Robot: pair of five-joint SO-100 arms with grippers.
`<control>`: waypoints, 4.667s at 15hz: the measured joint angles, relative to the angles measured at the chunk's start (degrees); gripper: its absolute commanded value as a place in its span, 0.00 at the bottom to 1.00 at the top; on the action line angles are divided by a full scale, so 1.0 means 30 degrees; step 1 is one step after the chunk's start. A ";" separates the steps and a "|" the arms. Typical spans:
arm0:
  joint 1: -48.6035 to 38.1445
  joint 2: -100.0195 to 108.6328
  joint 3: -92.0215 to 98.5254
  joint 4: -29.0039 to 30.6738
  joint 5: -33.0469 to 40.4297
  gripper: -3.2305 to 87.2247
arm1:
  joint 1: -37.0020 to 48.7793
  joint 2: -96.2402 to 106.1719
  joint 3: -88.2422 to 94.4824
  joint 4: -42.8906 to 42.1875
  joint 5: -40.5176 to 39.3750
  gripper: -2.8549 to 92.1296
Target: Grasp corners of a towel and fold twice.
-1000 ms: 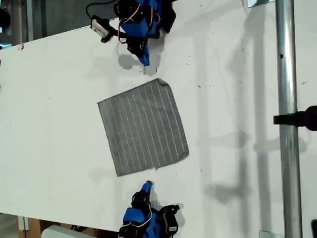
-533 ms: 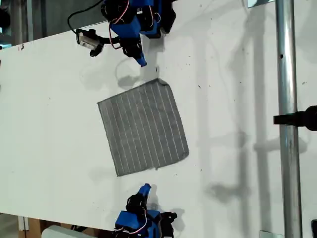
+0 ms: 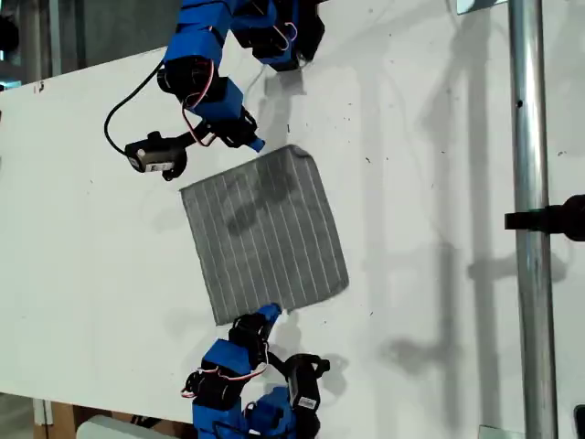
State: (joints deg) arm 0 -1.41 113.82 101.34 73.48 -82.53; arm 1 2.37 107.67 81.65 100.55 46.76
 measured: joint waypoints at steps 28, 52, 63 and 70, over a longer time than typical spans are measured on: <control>0.1992 -0.5068 0.2021 -0.4453 0.0703 0.36 | 0.1670 -0.9199 0.9434 -1.0664 -0.2695 0.10; 0.3311 -1.8809 -0.6094 -0.5713 -0.2314 0.02 | 0.1611 -1.0049 0.8291 -1.0576 -0.2783 0.05; 0.3369 -1.0693 -0.6563 -0.2285 0.1787 0.02 | -0.0205 -0.3691 0.7852 -0.6445 -0.0381 0.04; 0.4746 -0.6328 -0.2754 -0.4424 0.0908 0.02 | -0.2725 -0.3223 0.4014 -0.5449 0.0176 0.03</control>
State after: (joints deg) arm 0 12.83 94.83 93.08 60.21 -79.80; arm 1 -5.80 98.00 93.69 84.20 47.29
